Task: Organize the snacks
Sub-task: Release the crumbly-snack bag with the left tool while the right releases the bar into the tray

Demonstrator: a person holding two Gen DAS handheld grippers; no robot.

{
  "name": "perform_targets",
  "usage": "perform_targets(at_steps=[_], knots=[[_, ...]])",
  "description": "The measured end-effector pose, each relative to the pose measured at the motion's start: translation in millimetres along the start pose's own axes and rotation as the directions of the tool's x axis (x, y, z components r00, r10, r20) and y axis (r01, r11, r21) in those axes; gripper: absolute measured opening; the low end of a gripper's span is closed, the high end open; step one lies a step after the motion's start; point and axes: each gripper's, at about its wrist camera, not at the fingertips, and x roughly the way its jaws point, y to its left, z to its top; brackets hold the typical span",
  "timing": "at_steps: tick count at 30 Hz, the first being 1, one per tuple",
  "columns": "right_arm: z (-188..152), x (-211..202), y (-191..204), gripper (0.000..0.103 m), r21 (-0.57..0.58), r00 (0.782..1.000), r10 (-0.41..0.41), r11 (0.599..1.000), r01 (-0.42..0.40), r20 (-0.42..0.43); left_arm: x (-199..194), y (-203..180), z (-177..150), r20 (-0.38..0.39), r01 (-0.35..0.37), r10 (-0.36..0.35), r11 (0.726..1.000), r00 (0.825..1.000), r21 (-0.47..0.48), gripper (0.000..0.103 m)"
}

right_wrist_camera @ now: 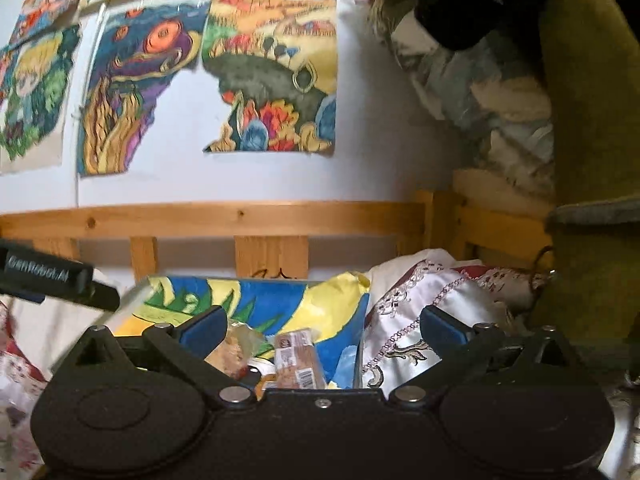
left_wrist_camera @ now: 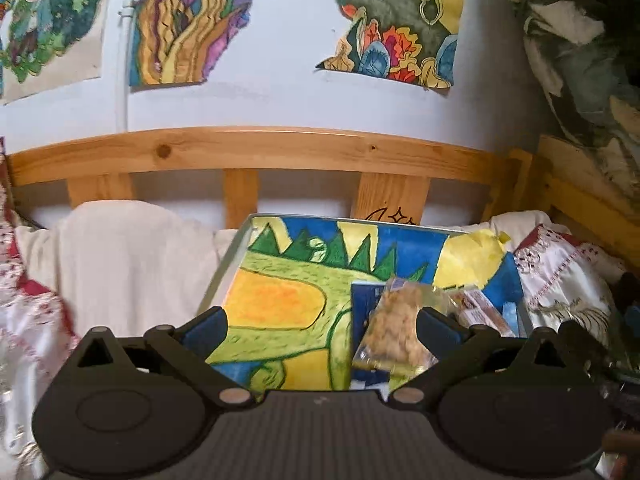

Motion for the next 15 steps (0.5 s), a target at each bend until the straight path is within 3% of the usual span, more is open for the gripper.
perform_targets(at_steps=[8, 15], knots=[[1.5, -50.3, 13.4, 0.102, 0.027, 0.999, 0.044, 0.999, -0.044, 0.0, -56.8, 17.8, -18.1, 0.023, -0.028, 0.027, 0.999, 0.999, 0.045, 0.102], [-1.1, -94.7, 25.9, 0.102, -0.028, 0.998, 0.051, 0.998, -0.05, 0.023, -96.3, 31.9, -37.1, 0.021, -0.048, 0.047, 0.997, 0.999, 0.057, 0.102]])
